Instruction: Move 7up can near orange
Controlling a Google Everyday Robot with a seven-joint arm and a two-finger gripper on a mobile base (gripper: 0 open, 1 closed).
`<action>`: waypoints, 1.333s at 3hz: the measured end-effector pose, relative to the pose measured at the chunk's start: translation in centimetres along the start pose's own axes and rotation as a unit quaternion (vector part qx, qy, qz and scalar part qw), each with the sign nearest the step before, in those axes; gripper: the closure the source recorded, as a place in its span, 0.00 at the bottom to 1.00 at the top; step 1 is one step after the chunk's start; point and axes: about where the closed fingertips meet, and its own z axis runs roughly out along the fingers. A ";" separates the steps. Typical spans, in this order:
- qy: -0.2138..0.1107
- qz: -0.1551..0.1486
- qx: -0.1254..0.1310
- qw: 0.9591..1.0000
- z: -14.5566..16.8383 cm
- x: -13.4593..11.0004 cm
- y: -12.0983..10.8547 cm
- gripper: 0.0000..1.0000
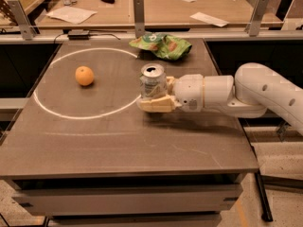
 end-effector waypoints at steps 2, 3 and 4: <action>-0.011 -0.009 -0.022 1.000 3.3 -1.0 -0.9 1.00; -0.014 -0.005 -0.007 1.000 3.8 -1.2 -1.2 1.00; -0.031 0.006 0.037 0.999 5.9 -2.2 -2.5 1.00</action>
Offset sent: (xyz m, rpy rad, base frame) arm 0.0127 0.0212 0.0020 0.0121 -0.0087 0.0314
